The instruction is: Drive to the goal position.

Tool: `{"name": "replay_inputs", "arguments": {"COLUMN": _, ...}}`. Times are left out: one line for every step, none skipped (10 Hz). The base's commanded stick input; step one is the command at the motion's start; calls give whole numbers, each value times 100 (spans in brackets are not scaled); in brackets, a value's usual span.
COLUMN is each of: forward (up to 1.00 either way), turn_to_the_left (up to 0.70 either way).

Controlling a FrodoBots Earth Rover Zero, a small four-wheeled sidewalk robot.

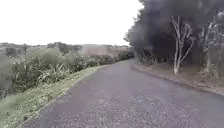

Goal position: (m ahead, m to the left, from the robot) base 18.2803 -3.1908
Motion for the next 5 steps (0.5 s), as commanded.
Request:
{"name": "replay_inputs", "arguments": {"forward": 70, "turn_to_the_left": 2}}
{"name": "replay_inputs", "arguments": {"forward": 70, "turn_to_the_left": 0}}
{"name": "replay_inputs", "arguments": {"forward": 70, "turn_to_the_left": 0}}
{"name": "replay_inputs", "arguments": {"forward": 70, "turn_to_the_left": 0}}
{"name": "replay_inputs", "arguments": {"forward": 70, "turn_to_the_left": 0}}
